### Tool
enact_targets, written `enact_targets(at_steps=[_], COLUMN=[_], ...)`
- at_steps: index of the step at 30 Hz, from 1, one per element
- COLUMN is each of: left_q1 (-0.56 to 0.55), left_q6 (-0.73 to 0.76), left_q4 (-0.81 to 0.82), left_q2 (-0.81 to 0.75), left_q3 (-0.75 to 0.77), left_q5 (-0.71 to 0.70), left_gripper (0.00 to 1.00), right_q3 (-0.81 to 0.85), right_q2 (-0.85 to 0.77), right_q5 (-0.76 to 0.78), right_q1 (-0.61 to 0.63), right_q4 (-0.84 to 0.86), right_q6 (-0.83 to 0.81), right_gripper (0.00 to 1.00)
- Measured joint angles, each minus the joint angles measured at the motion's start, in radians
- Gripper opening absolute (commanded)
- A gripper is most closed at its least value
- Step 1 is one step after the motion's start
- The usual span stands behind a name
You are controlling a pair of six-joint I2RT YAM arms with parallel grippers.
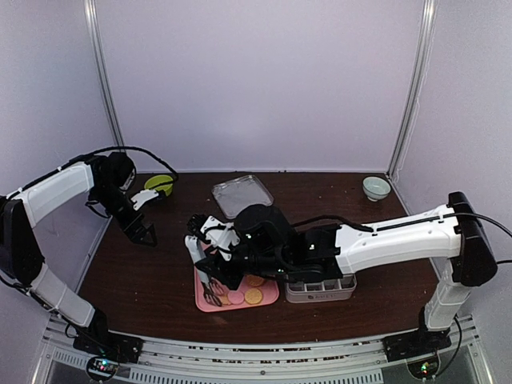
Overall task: Pack the cookies
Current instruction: Pick up the fake cookies from the plate.
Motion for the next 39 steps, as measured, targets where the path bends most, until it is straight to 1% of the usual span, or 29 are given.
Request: enact_targets(at_steps=[6,14,20,26,39], left_q1=[0.000,0.000,0.000,0.000,0.000], left_q6=[0.001,0.001,0.000,0.000,0.000], left_q4=[0.000,0.000,0.000,0.000,0.000], left_q2=[-0.005,-0.005,-0.005,-0.005,-0.003], left_q3=[0.000,0.000,0.000,0.000,0.001], left_q5=[0.000,-0.003,-0.003,-0.003,-0.003], left_gripper=[0.98,0.98,0.98,0.98,0.98], right_q3=[0.019,0.016,-0.018,-0.029,-0.030], right_q2=[0.033,0.036,0.021,0.014,0.010], right_q5=[0.018,0.067,0.105,0.112,0.111], right_q1=[0.000,0.000,-0.002,-0.006,-0.077], right_q4=[-0.001,-0.014,0.003,0.010,0.005], right_q6=[-0.008,-0.034,-0.050,-0.053,-0.053], right_gripper=[0.29,0.29,0.31,0.32,0.34])
